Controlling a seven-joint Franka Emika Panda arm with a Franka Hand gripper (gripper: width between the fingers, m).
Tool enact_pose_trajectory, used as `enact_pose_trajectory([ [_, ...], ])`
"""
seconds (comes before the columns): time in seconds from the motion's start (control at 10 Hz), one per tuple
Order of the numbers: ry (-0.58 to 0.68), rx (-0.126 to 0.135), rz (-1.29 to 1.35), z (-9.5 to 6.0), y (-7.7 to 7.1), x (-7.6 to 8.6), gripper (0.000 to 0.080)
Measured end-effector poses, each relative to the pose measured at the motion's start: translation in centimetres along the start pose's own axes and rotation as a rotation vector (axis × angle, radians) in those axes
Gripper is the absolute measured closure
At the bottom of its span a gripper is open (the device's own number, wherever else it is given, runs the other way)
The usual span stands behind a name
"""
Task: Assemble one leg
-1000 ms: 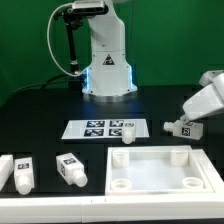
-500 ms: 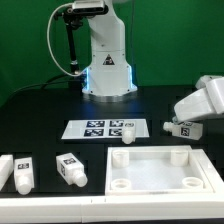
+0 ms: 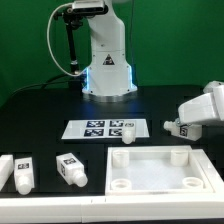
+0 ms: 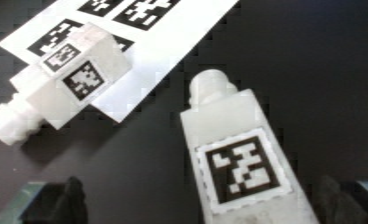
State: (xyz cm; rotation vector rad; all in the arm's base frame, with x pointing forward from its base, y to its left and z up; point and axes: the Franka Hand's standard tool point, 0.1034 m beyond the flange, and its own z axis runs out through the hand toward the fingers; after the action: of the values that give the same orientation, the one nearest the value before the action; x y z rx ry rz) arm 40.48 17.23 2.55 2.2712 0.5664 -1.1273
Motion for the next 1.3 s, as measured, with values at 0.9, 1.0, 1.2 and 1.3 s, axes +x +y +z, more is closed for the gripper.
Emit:
enact_pose_trajectory([
  [0.9, -0.121, 0.042, 0.044, 0.4, 2.6, 1.2, 0.0150],
  [1.0, -0.137, 0.049, 0.098, 1.0, 3.1, 1.4, 0.0150],
  [1.2, -0.225, 0.161, 0.209, 1.3, 2.6, 0.7, 0.0150],
  [1.3, -0.224, 0.181, 0.228, 1.4, 3.2, 0.9, 0.0150],
])
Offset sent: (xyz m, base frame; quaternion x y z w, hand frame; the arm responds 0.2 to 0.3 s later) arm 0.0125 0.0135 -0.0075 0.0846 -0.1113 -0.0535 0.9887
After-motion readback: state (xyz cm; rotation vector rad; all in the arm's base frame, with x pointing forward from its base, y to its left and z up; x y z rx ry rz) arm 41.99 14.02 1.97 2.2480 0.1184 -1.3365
